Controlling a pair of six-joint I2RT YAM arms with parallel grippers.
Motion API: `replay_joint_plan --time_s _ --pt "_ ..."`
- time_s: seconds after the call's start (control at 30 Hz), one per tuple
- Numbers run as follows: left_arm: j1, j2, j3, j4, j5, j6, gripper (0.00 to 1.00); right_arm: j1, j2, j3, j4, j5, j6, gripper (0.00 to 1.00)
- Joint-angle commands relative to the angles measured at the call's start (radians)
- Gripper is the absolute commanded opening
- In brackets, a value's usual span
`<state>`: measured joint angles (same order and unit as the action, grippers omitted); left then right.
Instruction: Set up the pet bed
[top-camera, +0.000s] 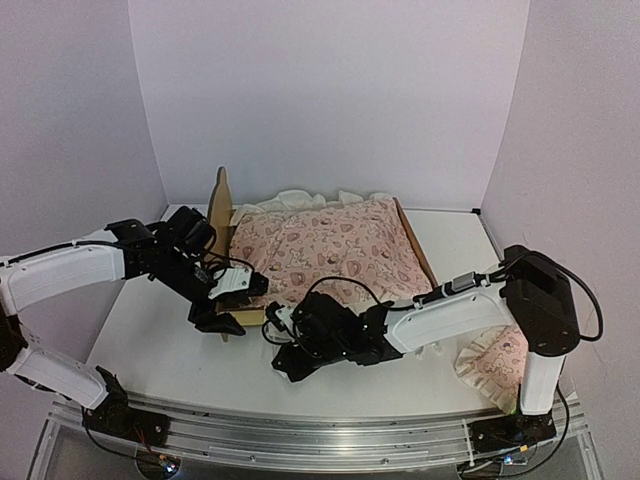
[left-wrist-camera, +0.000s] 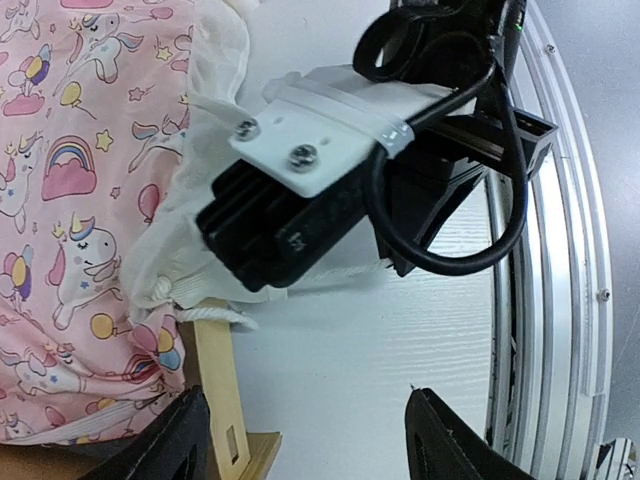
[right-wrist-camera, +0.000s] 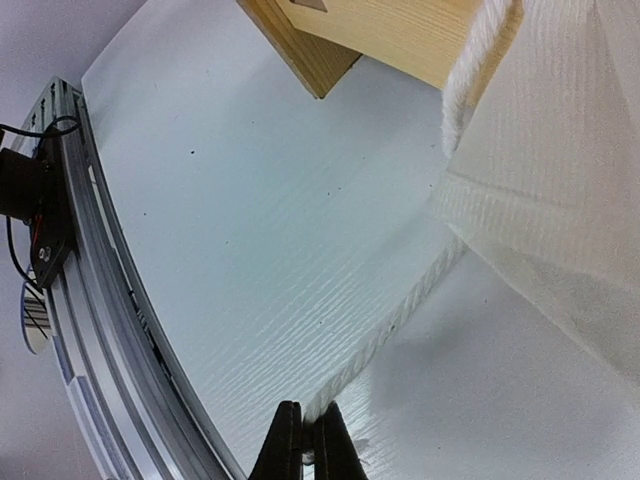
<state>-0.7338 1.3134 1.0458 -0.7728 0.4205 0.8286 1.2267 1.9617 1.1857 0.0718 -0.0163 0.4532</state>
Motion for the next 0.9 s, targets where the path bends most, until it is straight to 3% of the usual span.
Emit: replay_joint_plan --time_s 0.0,0.17,0.33,0.43,0.67,0.87 --pt "0.002 -0.138 -0.172 0.193 0.088 -0.066 0.66 0.003 -0.019 0.072 -0.023 -0.109 0.082 0.00" --pt "-0.005 -0.245 -0.416 0.550 0.016 -0.085 0.64 -0.019 0.022 0.109 -0.022 -0.117 0.179 0.00" --pt "-0.019 -0.156 -0.439 0.624 -0.086 -0.228 0.57 -0.023 0.041 0.092 -0.017 -0.102 0.234 0.00" --pt "-0.042 -0.122 -0.452 0.652 -0.091 -0.256 0.58 -0.026 0.051 0.109 -0.001 -0.113 0.250 0.00" --pt "-0.076 -0.270 -0.634 0.809 -0.005 0.000 0.61 -0.040 0.078 0.144 0.036 -0.144 0.344 0.00" --pt "-0.080 -0.409 -0.724 0.817 0.011 0.140 0.58 -0.072 0.122 0.174 0.072 -0.134 0.508 0.00"
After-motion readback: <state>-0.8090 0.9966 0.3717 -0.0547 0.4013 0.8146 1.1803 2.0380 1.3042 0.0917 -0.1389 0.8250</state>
